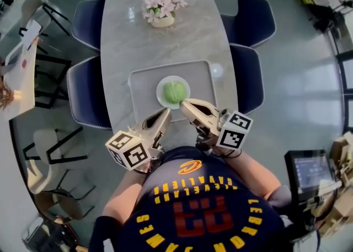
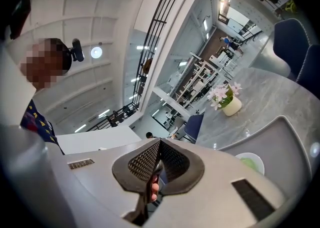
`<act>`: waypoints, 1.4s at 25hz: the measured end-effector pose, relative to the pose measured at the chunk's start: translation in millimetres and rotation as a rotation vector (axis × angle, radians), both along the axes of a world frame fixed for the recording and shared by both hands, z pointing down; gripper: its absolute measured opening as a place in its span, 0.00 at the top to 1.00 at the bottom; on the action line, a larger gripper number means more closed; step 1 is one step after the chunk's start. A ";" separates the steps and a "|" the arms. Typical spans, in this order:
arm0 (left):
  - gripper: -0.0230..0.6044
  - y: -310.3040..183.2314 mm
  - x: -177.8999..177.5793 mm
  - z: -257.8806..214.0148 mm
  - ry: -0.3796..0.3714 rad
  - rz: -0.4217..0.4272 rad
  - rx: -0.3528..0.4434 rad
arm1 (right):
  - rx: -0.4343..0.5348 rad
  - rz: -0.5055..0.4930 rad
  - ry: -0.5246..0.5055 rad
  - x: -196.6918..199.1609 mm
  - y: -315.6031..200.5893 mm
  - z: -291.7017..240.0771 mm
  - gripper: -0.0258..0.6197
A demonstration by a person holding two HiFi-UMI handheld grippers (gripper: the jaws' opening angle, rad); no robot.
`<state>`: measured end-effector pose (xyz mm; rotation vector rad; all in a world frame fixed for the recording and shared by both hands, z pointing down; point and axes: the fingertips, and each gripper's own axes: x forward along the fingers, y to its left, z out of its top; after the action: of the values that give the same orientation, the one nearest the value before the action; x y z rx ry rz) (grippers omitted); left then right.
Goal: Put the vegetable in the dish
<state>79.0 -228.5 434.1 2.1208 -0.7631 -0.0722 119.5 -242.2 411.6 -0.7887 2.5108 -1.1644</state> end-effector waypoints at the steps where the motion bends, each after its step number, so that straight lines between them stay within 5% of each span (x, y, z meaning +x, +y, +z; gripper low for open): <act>1: 0.96 -0.1 0.5 1.1 0.002 0.002 0.001 | 0.002 -0.002 0.003 -0.6 0.2 0.0 0.95; 35: 0.96 -1.6 3.0 13.1 -0.014 0.005 -0.016 | 0.001 -0.023 0.023 -5.1 3.8 7.5 0.95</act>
<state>82.0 -230.2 447.3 2.1102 -0.7643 -0.0493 114.4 -238.5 419.1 -0.7801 2.5455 -1.1675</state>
